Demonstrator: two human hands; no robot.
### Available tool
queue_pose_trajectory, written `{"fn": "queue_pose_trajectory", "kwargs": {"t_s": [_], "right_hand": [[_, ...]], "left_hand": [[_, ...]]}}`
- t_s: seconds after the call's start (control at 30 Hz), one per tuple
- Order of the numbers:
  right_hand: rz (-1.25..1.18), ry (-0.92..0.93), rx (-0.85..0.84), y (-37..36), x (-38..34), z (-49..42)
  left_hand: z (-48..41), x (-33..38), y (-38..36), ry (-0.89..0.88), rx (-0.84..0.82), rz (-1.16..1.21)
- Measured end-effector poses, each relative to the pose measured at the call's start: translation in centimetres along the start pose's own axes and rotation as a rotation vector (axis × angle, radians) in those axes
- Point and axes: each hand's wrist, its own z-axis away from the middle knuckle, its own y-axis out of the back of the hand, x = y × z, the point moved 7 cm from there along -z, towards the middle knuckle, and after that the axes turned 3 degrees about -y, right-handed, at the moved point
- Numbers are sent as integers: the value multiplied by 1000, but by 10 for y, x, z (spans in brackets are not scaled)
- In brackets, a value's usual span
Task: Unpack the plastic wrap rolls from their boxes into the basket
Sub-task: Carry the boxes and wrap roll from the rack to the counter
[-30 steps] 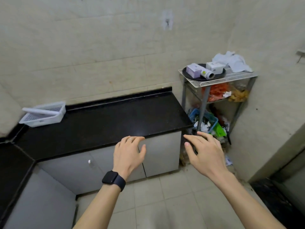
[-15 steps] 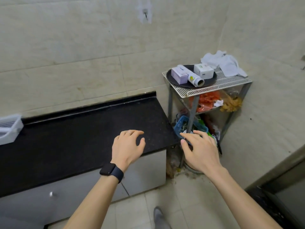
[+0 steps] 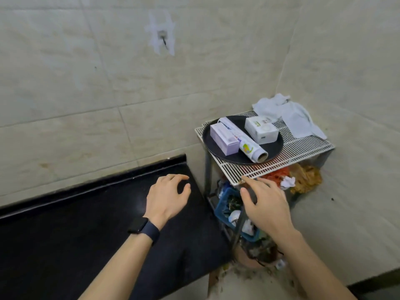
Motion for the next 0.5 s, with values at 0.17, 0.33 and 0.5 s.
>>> {"fn": "queue_pose_trajectory", "kwargs": {"t_s": [0.17,0.33,0.5], "right_hand": [[-37,-11,16,-12,21,-78],[20,-21,7,-30,44,-154],[62,-277,-343,-71,85,-215]], "left_hand": [[-77,8,-14,9,4,103],[-151,27,-36,44,7,295],[-214,52,-76,171,-91,375]]}}
